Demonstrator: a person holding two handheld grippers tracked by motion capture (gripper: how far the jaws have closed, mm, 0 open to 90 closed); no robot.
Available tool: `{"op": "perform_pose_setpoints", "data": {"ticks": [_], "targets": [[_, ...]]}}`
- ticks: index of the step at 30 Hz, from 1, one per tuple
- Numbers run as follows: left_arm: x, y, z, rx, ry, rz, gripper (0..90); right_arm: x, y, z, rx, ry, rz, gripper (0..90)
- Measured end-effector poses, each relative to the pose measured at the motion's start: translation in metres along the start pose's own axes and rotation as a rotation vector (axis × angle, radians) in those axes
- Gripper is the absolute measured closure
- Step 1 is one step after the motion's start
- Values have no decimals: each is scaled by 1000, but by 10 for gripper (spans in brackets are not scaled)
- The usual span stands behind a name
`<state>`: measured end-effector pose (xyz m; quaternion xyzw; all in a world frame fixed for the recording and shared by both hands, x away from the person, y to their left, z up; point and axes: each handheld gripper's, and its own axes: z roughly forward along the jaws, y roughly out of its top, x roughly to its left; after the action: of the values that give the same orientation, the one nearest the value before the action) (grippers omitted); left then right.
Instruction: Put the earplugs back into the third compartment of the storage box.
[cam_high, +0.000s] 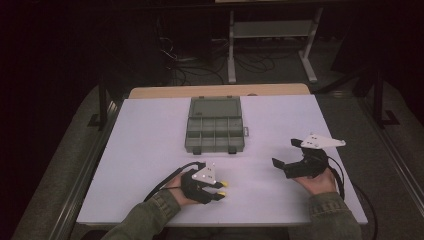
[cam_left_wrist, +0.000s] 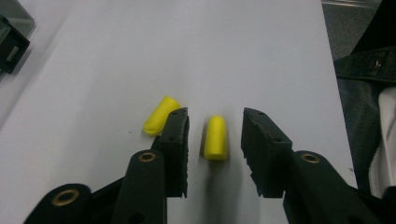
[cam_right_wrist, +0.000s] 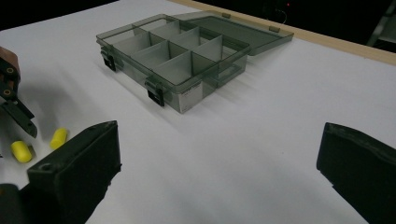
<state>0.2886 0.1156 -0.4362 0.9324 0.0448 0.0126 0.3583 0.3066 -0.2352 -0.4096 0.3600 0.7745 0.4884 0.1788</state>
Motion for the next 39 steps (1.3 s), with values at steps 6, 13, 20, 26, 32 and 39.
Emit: {"op": "perform_pose_setpoints", "data": {"ticks": [6, 13, 20, 26, 32, 39], "targets": [[2, -1, 3, 1, 3, -9, 687, 0, 0, 0, 2, 2, -3, 0], [2, 0, 6, 20, -2, 3, 791, 0, 0, 1, 5, 2, -3, 0], [7, 3, 1, 26, -4, -27, 805, 0, 0, 1, 6, -1, -2, 0], [8, 7, -9, 12, -17, -29, 813, -1, 0, 0, 2, -1, -1, 0], [14, 10, -21, -4, -20, -28, 816, -1, 0, -1, 1, -2, 6, 0], [28, 23, -40, -41, -5, -27, 819, -1, 0, -1, 1, -2, 7, 0]]}}
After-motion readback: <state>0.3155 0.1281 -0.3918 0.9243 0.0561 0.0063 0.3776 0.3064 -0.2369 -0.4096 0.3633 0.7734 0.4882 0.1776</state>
